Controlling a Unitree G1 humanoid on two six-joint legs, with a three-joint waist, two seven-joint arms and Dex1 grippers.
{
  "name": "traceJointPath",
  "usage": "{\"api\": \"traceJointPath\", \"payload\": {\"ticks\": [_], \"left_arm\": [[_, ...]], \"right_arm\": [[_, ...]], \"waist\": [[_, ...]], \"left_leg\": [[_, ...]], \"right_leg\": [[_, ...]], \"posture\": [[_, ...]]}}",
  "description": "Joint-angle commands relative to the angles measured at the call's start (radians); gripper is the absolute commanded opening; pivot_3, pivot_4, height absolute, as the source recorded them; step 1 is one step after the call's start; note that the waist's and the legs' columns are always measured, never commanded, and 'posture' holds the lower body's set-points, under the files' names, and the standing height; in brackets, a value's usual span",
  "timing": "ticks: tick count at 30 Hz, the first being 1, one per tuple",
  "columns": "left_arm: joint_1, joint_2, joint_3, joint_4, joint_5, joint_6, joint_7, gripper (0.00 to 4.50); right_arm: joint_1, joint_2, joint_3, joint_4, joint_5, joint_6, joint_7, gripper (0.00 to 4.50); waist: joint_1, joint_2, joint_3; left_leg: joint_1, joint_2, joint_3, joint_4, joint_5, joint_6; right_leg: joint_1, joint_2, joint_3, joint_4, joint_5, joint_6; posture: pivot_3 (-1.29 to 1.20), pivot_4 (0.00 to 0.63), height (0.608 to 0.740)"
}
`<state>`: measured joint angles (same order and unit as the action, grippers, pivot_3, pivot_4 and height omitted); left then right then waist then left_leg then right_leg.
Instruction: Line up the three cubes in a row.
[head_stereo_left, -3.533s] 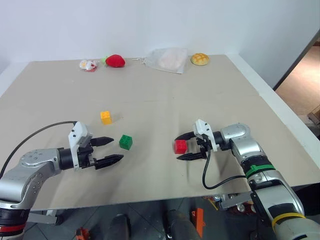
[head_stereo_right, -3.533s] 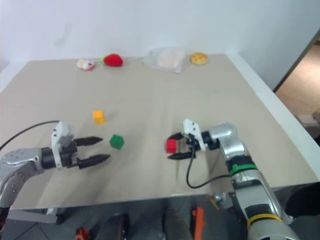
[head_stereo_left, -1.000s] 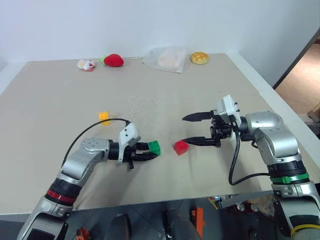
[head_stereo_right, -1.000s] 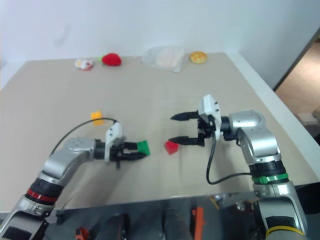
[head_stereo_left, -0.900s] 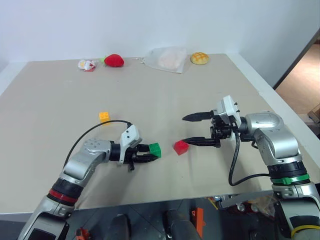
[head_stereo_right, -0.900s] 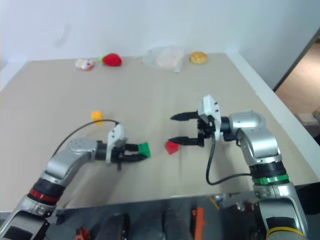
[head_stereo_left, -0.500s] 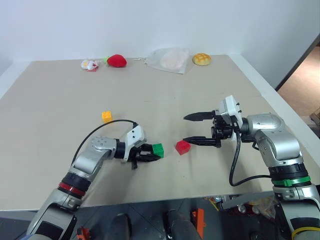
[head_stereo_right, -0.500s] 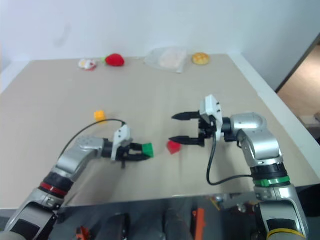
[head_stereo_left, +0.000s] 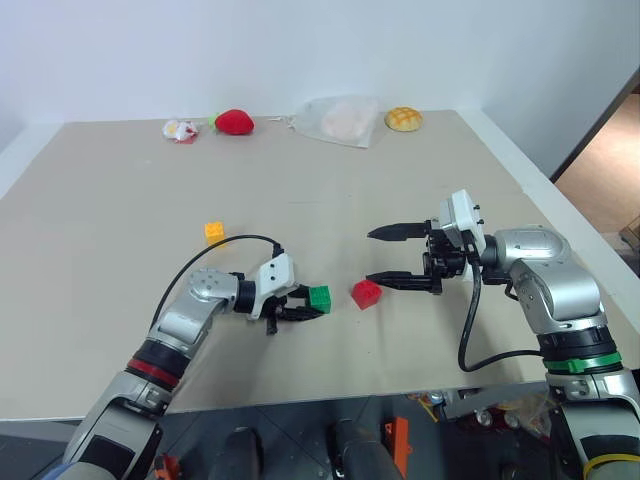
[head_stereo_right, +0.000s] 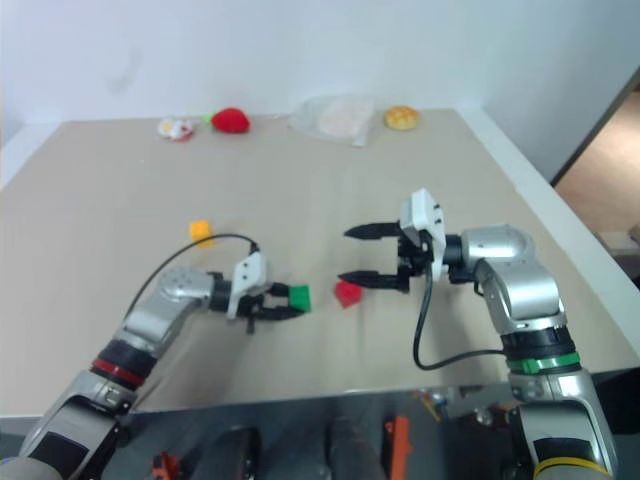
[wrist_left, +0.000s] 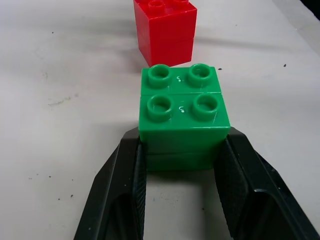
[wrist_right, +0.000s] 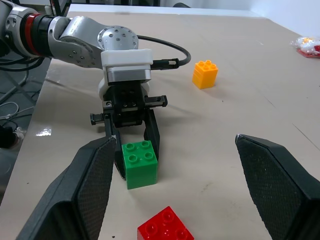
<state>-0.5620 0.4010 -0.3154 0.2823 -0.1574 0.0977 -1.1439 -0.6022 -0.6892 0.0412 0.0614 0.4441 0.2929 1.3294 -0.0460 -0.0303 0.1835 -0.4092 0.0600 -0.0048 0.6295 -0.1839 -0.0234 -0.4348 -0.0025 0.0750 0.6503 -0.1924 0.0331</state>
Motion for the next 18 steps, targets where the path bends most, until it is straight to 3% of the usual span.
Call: {"api": "traceJointPath", "payload": {"ticks": [1, 10, 12, 18], "left_arm": [[-0.015, -0.001, 0.011, 0.026, 0.024, -0.023, 0.016, 1.32], [-0.015, -0.001, 0.013, 0.048, 0.027, -0.041, 0.021, 1.32], [-0.014, -0.004, 0.019, 0.054, 0.02, -0.035, 0.026, 2.38], [-0.018, 0.006, 0.026, 0.076, 0.035, -0.056, 0.037, 4.36]], "right_arm": [[-0.02, -0.006, -0.026, -0.012, 0.012, -0.014, 0.002, 3.97], [-0.031, 0.001, -0.021, 0.0, 0.01, -0.019, 0.003, 3.97], [-0.03, 0.001, -0.022, -0.003, 0.011, -0.019, 0.003, 3.97], [-0.027, 0.001, -0.026, -0.009, 0.014, -0.015, 0.0, 3.97]], "waist": [[0.0, 0.0, 0.0], [-0.001, 0.0, 0.0], [-0.001, 0.0, 0.0], [-0.001, 0.0, 0.0]], "left_leg": [[0.0, 0.0, 0.0, 0.0, 0.0, 0.0], [0.0, 0.0, 0.0, 0.0, 0.0, 0.0], [0.0, 0.0, 0.0, 0.0, 0.0, 0.0], [0.0, 0.0, 0.0, -0.002, 0.0, 0.0]], "right_leg": [[0.0, 0.0, 0.0, 0.0, 0.0, 0.0], [0.0, 0.0, 0.0, 0.0, 0.0, 0.0], [0.0, 0.0, 0.0, 0.0, 0.0, 0.0], [-0.001, 0.0, 0.0, 0.0, 0.0, 0.0]], "posture": [[0.0, 0.15, 0.74], [0.0, 0.15, 0.74], [0.0, 0.15, 0.74], [0.0, 0.15, 0.74]]}}
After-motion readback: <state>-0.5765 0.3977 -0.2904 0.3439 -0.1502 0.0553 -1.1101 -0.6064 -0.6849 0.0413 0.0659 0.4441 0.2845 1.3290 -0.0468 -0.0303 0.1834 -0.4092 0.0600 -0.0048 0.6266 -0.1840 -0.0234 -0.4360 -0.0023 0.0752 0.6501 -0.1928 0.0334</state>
